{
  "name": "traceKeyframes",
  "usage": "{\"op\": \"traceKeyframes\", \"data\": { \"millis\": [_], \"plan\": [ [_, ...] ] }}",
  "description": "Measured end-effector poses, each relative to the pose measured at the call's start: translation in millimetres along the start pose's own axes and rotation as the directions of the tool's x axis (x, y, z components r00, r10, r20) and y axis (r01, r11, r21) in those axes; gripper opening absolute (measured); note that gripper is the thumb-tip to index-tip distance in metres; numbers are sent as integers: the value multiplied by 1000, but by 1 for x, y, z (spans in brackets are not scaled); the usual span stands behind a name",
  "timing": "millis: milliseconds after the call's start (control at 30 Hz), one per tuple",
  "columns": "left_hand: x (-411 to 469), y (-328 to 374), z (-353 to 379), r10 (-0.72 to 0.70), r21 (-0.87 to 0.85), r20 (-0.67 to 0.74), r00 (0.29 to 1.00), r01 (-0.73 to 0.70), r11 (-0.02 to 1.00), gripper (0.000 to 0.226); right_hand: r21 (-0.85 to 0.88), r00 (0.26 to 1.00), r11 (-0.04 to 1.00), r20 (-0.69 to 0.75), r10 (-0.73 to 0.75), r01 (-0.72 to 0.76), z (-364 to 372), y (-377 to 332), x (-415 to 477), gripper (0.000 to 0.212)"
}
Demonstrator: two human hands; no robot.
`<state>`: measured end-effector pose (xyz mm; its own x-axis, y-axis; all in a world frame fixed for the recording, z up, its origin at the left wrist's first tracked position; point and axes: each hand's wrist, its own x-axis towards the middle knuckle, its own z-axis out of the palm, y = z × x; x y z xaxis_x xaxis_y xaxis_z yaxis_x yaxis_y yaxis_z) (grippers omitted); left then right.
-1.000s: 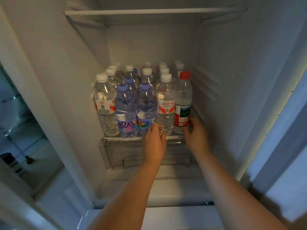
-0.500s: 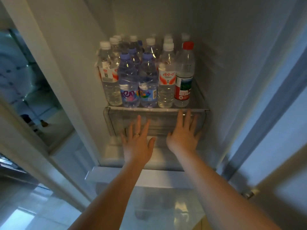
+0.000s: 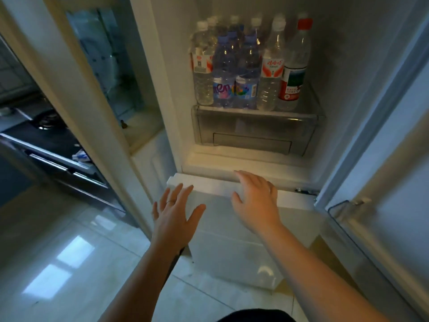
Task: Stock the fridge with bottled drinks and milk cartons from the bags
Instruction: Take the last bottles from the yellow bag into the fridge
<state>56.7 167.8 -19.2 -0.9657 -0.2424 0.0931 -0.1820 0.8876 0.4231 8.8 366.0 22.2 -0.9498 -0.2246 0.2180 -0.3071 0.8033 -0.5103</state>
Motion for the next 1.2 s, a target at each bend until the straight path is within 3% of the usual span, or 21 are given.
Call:
{"op": "traceKeyframes", "data": {
  "millis": [433,667,933,1200],
  "plan": [
    [-237,-55,7,19,88,249,968,-42,995,74,-216,973,975,232,-1,52,44,-16,-244,56],
    [-327,-59,31,46,121,396,917,-102,987,89,-324,972,944,233,20,59,40,-5,-346,57],
    [-405,-14,57,82,125,510,857,-168,978,79,-394,958,919,272,96,19,18,40,-438,57],
    [-489,78,101,103,119,533,840,-194,974,74,-381,930,924,330,164,-28,-49,123,-539,57]
  ]
}}
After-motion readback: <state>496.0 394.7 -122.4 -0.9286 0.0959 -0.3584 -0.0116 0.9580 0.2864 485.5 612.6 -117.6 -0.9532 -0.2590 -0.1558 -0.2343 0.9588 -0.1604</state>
